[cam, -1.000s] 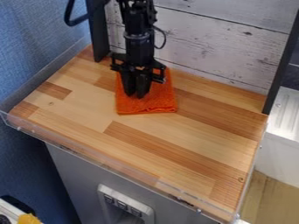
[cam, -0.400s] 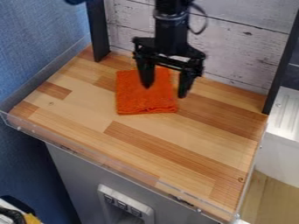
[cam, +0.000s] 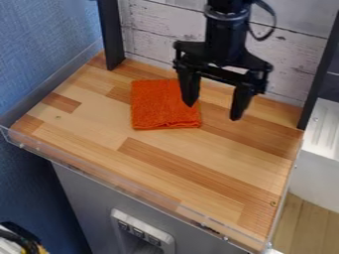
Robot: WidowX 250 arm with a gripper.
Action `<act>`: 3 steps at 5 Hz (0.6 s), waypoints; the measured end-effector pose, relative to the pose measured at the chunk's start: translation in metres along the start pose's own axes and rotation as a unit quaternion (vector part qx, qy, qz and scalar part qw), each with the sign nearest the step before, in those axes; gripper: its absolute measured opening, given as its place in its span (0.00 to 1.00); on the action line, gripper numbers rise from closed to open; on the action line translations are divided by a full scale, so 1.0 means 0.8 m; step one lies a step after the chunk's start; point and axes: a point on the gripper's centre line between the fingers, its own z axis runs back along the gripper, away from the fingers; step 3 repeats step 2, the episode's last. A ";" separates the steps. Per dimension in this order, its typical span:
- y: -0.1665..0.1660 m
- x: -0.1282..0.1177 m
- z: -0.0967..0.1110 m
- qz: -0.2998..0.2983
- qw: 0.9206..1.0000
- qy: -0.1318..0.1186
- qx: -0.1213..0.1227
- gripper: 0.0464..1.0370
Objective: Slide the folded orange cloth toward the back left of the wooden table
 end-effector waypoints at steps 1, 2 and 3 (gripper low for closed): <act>-0.018 -0.017 0.007 -0.003 1.000 0.005 0.001 0.96; -0.024 -0.026 0.013 -0.001 1.000 0.010 -0.002 0.96; -0.024 -0.026 0.013 -0.001 1.000 0.010 -0.002 0.96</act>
